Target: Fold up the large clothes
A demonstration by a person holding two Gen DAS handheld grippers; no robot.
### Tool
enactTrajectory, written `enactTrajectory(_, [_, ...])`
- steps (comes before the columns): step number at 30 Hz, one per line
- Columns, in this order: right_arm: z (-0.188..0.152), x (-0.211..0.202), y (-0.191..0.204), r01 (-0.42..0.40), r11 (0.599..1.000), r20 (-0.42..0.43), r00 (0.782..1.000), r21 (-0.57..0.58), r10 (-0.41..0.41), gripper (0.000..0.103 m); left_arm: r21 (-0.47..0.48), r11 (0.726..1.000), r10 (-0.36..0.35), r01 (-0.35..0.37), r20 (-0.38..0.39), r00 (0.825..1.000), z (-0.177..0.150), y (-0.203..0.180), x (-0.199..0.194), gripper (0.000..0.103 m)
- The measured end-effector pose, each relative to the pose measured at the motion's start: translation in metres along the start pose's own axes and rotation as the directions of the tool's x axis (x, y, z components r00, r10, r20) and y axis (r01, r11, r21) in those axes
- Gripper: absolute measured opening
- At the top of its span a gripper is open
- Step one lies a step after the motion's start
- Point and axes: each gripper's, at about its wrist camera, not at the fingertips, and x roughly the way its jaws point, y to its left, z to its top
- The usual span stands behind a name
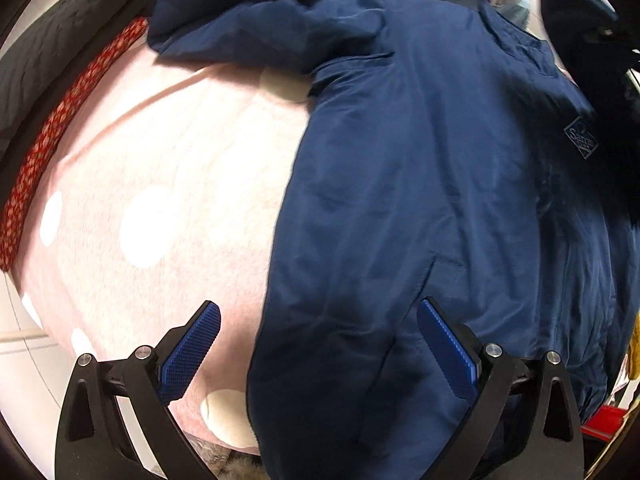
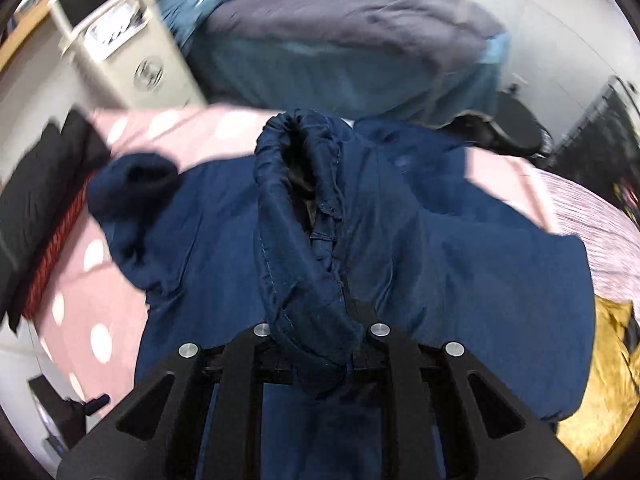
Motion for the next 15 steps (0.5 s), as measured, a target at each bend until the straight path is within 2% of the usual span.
enactTrajectory(2, [-0.004, 0.022, 0.016, 0.019, 1.0, -0.046, 0.999, -0.013, -0.019, 0.016, -0.01, 1.0, 0.003, -0.003, -0.004, 1.0, -0.001, 0.004, 0.002, 0.097])
enactTrajectory(6, [-0.014, 0.047, 0.02, 0.026, 0.999, -0.098, 0.995, 0.033, -0.023, 0.017, -0.02, 1.0, 0.01, -0.011, -0.022, 1.0, -0.005, 0.009, 0.007, 0.097])
enactTrajectory(9, [-0.019, 0.067, 0.024, 0.041, 0.999, -0.139, 0.989, 0.002, -0.041, 0.019, -0.007, 1.0, 0.012, -0.012, -0.036, 0.999, -0.006, 0.006, 0.01, 0.097])
enactTrajectory(10, [-0.022, 0.073, 0.023, 0.033, 0.999, -0.16, 0.987, -0.001, -0.033, 0.023, 0.002, 1.0, 0.013, -0.013, -0.035, 0.999, -0.004, 0.004, 0.011, 0.097])
enactTrajectory(12, [-0.029, 0.075, 0.02, 0.001, 1.0, -0.187, 0.982, 0.008, 0.0, 0.043, 0.02, 1.0, 0.015, -0.015, -0.027, 1.0, 0.0, -0.001, 0.01, 0.097])
enactTrajectory(13, [-0.031, 0.072, 0.016, -0.023, 1.0, -0.188, 0.982, 0.019, 0.026, 0.063, 0.03, 0.999, 0.015, -0.015, -0.02, 1.0, 0.004, -0.005, 0.008, 0.097])
enactTrajectory(14, [-0.036, 0.067, 0.013, -0.063, 0.997, -0.17, 0.983, 0.037, 0.069, 0.073, 0.036, 0.999, 0.014, -0.014, -0.015, 1.0, 0.007, -0.009, 0.007, 0.097])
enactTrajectory(15, [-0.041, 0.061, 0.011, -0.07, 0.997, -0.153, 0.985, 0.041, 0.075, 0.075, 0.043, 0.999, 0.01, -0.01, -0.011, 1.0, 0.011, -0.014, 0.006, 0.097])
